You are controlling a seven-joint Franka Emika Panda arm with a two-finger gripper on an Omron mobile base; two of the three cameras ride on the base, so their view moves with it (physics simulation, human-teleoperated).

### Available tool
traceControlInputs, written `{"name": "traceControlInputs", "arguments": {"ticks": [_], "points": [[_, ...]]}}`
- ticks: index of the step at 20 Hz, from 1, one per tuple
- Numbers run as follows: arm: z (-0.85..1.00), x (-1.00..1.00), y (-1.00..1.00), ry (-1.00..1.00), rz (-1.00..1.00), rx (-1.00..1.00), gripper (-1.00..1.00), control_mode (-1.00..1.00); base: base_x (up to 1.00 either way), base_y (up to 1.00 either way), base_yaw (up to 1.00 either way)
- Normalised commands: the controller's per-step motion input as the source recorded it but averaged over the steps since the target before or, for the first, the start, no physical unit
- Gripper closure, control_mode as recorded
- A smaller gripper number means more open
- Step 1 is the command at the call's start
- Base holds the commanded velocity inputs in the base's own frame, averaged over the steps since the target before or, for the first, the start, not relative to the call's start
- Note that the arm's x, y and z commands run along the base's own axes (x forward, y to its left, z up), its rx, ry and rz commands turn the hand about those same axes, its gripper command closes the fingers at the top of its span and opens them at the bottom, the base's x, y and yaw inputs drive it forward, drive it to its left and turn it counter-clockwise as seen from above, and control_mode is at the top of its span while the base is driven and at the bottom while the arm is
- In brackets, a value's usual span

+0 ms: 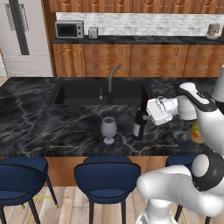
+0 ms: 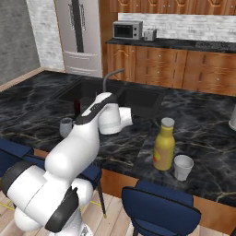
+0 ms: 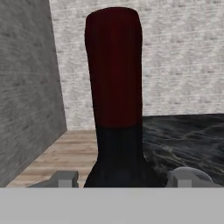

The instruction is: There is a wine glass and glass cup on the dining counter. Place the wine bottle next to the wine glass and the juice bottle next to the glass cup.

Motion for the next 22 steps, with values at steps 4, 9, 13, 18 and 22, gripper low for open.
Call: {"name": "traceControlInputs", "arguments": {"ticks": [4, 9, 13, 18, 22], "points": [[-0.1, 0.07, 0.15, 0.0, 0.0, 0.0, 1.0, -1.0, 0.0, 0.0, 0.0], [-0.13, 0.02, 0.04, -0.06, 0.0, 0.0, 1.0, -1.0, 0.0, 0.0, 0.0], [-0.2, 0.05, 0.03, -0.07, 0.0, -0.01, 1.0, -1.0, 0.0, 0.0, 0.0], [-0.18, 0.11, 0.06, -0.03, 0.0, -0.01, 1.0, -1.0, 0.0, 0.0, 0.0], [-0.14, 0.14, 0.06, 0.0, 0.0, 0.0, 1.0, -1.0, 0.0, 0.0, 0.0]]}}
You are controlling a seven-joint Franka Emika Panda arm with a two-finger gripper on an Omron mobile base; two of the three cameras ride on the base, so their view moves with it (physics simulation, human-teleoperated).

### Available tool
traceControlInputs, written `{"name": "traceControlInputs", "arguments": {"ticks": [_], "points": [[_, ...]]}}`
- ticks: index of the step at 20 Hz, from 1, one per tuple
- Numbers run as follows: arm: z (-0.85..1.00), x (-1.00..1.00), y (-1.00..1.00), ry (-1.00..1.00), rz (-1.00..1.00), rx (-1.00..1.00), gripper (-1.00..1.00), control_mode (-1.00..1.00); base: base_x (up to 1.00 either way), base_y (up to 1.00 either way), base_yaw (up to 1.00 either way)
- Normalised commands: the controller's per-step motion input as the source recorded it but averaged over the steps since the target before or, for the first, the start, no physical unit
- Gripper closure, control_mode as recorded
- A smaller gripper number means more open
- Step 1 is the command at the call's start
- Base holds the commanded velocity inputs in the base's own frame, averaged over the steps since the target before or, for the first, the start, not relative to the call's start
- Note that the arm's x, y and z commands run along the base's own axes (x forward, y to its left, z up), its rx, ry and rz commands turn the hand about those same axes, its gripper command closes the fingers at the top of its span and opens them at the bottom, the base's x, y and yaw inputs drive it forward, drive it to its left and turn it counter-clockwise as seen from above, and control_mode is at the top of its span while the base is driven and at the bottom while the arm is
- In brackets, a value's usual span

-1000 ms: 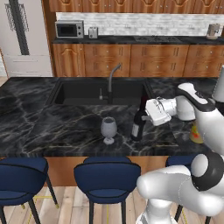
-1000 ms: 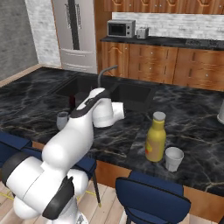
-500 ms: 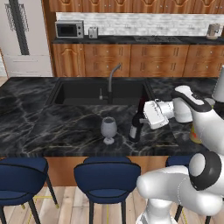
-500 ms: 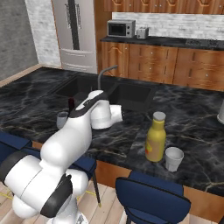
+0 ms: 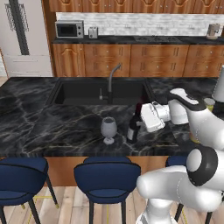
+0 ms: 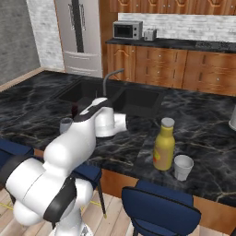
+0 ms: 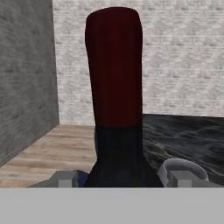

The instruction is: There is a wine glass and glass cup on the dining counter. Place the wine bottle next to the wine glass and the juice bottle next to the glass cup.

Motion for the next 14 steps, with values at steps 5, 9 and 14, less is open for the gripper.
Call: {"name": "traceControlInputs", "arguments": {"ticks": [5, 9, 14], "points": [[-0.15, 0.15, 0.04, 0.0, 0.0, -0.01, 1.0, -1.0, 0.0, 0.0, 0.0], [-0.15, 0.15, 0.0, 0.0, 0.0, -0.03, 1.0, -1.0, 0.0, 0.0, 0.0], [-0.19, 0.15, 0.02, 0.0, 0.0, -0.07, 1.0, -1.0, 0.0, 0.0, 0.0]]}}
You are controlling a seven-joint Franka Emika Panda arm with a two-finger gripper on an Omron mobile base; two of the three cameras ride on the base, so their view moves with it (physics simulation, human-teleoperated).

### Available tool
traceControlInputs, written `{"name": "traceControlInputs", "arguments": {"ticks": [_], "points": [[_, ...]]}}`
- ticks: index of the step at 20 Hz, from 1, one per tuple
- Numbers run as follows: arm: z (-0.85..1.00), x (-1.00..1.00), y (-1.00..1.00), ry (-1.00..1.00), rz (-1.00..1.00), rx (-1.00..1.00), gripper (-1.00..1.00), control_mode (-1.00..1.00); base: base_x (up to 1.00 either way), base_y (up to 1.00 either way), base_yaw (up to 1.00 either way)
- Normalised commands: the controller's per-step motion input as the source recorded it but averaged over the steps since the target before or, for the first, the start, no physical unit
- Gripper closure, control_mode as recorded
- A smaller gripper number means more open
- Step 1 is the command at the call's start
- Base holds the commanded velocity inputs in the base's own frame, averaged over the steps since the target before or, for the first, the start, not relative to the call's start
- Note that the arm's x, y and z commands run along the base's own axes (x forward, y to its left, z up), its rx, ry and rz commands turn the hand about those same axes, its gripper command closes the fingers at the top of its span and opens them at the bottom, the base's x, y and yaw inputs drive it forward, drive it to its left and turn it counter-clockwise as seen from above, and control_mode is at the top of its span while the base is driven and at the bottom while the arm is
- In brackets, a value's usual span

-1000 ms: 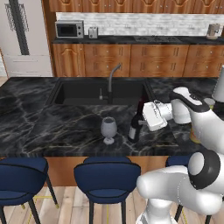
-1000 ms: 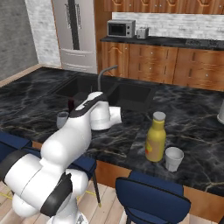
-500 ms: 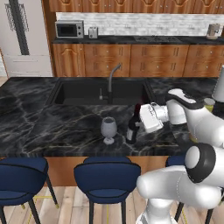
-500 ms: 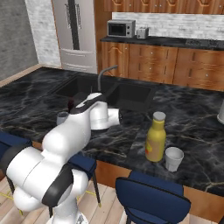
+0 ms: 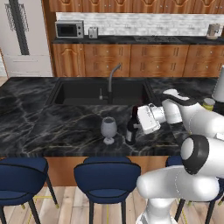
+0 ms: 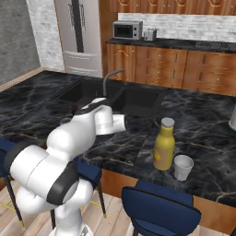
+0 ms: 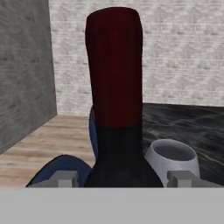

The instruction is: There is a wine glass and glass cup on the dining counter. Place the wine bottle next to the wine glass and the juice bottle next to the glass cup.

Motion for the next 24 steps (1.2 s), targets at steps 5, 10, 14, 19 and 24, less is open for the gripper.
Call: {"name": "traceControlInputs", "arguments": {"ticks": [5, 10, 14, 19, 24], "points": [[-0.21, 0.19, 0.02, 0.0, 0.0, -0.06, 1.0, -1.0, 0.0, 0.0, 0.0], [-0.16, 0.17, 0.0, -0.01, 0.0, 0.0, 1.0, -1.0, 0.0, 0.0, 0.0], [-0.15, 0.16, 0.0, -0.01, 0.0, 0.0, 1.0, -1.0, 0.0, 0.0, 0.0], [-0.13, 0.22, 0.0, 0.0, 0.0, 0.0, 1.0, -1.0, 0.0, 0.0, 0.0], [-0.08, 0.3, 0.01, 0.0, 0.0, 0.0, 1.0, -1.0, 0.0, 0.0, 0.0]]}}
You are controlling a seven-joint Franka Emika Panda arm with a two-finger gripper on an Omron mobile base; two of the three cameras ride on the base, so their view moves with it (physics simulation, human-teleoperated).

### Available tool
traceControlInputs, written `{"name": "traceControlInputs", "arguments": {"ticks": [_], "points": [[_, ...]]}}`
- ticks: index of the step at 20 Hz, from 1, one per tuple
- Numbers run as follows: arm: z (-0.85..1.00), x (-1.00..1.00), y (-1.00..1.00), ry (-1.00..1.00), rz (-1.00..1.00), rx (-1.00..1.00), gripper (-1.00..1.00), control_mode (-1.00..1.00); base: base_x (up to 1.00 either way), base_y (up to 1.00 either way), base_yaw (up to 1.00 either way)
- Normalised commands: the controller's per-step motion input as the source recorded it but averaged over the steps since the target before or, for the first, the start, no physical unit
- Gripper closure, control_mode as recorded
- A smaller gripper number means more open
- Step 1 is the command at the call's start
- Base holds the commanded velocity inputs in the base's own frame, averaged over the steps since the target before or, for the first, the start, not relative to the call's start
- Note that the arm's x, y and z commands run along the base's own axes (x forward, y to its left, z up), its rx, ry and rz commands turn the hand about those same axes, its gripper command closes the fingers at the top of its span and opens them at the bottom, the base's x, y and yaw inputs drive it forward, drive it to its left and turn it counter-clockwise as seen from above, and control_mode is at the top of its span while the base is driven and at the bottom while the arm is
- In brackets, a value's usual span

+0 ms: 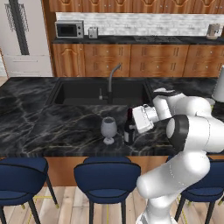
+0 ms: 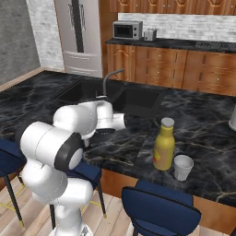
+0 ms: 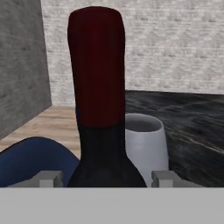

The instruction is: There is a wine glass and glass cup on the dining counter. Place the wine bottle next to the wine glass and the juice bottle next to the glass cup.

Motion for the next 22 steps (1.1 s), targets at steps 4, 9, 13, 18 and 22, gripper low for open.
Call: {"name": "traceControlInputs", "arguments": {"ticks": [4, 9, 13, 18, 22], "points": [[-0.08, 0.32, 0.03, 0.0, 0.0, 0.02, 1.0, -1.0, 0.0, 0.0, 0.0], [-0.11, 0.29, 0.02, 0.0, 0.0, 0.03, 1.0, -1.0, 0.0, 0.0, 0.0], [-0.15, 0.15, 0.0, 0.0, 0.02, 0.03, 1.0, -1.0, 0.0, 0.0, 0.0], [-0.27, 0.08, 0.0, 0.0, 0.03, 0.0, 1.0, -1.0, 0.0, 0.0, 0.0], [-0.33, 0.01, 0.0, 0.0, 0.02, 0.0, 1.0, -1.0, 0.0, 0.0, 0.0]]}}
